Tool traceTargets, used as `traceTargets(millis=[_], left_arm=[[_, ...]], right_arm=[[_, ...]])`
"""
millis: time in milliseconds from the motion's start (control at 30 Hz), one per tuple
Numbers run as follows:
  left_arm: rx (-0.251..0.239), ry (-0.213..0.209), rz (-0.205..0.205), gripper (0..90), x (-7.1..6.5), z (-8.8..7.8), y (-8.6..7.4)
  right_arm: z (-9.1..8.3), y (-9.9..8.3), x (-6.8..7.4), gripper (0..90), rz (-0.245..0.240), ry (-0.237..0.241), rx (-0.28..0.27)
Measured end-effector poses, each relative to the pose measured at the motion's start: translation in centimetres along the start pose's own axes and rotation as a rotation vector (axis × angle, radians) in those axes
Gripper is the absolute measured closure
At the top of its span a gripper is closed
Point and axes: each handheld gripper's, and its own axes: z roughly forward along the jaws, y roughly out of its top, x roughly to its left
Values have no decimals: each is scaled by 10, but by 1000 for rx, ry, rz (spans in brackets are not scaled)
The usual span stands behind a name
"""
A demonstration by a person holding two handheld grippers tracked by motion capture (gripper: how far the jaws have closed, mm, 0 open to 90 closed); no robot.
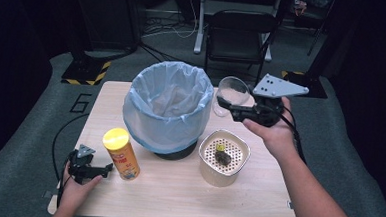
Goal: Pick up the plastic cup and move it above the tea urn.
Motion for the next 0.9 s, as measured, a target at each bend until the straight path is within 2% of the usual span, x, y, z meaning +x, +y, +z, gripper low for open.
traceTargets(millis=[200,233,300,333,400,433,500,533,667,900], left_arm=[[0,0,0,4,0,0,0],[0,0,0,4,0,0,0],[-1,0,-1,4,0,0,0],[-1,0,-1,5,0,0,0],[0,-1,0,5,0,0,0],[-1,-1,-1,5,0,0,0],[-1,-1,-1,5,0,0,0],[-1,-1,-1,5,0,0,0],[1,-2,-3,5,0,0,0],[-7,-3,-13,5,0,1,0]], right_arm=[[17,14,-3,404,0,14,2],[27,19,-3,404,0,19,2],[30,20,-3,404,4,17,6],[40,24,-3,404,4,18,7],[43,25,-3,403,3,17,9],[52,28,-5,401,17,18,13],[55,29,-6,400,20,20,11],[61,31,-6,399,47,27,19],[82,33,-6,396,38,34,39],[109,30,-7,395,63,58,43]])
